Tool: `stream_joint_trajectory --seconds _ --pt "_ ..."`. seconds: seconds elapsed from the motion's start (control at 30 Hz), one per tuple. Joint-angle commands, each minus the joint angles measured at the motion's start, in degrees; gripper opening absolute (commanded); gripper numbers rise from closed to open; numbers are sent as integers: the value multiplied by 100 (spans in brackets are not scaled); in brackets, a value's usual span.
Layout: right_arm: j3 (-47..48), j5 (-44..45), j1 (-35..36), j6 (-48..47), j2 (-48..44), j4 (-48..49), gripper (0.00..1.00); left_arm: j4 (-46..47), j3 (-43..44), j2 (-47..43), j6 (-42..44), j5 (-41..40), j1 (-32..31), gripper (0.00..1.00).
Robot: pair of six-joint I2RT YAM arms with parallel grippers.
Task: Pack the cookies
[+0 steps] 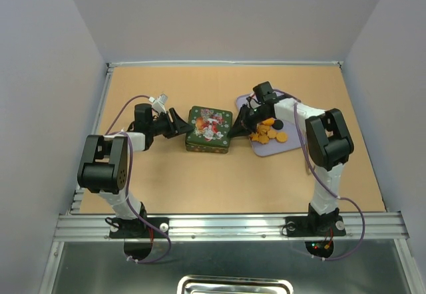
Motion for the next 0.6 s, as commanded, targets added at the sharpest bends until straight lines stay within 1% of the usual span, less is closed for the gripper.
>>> stream_joint_trajectory --seconds 0.0,0.03,0.13,0.23,0.3,0.37,0.43,0.47,0.53,0.57 --pt "556 279 160 -252 116 -120 29 225 -66 23 -52 585 -129 53" --pt "635 288 160 -269 116 -164 34 234 -74 31 -44 602 -129 51" --pt "802 341 169 -321 143 -234 45 287 -101 49 -52 664 -129 46" --pt "960 393 212 -401 213 -357 47 409 -162 75 -70 804 -138 46" --pt "1127 437 256 -506 257 -436 48 480 -206 67 -96 857 -138 49" --pt "1224 481 309 -585 345 -551 48 559 -241 58 -105 919 -147 49" --pt "1295 508 336 -603 397 -604 48 594 -294 58 -105 936 -147 45" --pt "1312 508 344 -612 406 -613 48 603 -312 67 -105 928 -147 42" --pt "1339 534 353 -612 433 -639 48 621 -382 67 -105 936 -147 42" --pt "1347 534 362 -603 433 -639 48 629 -399 75 -114 928 -147 40"
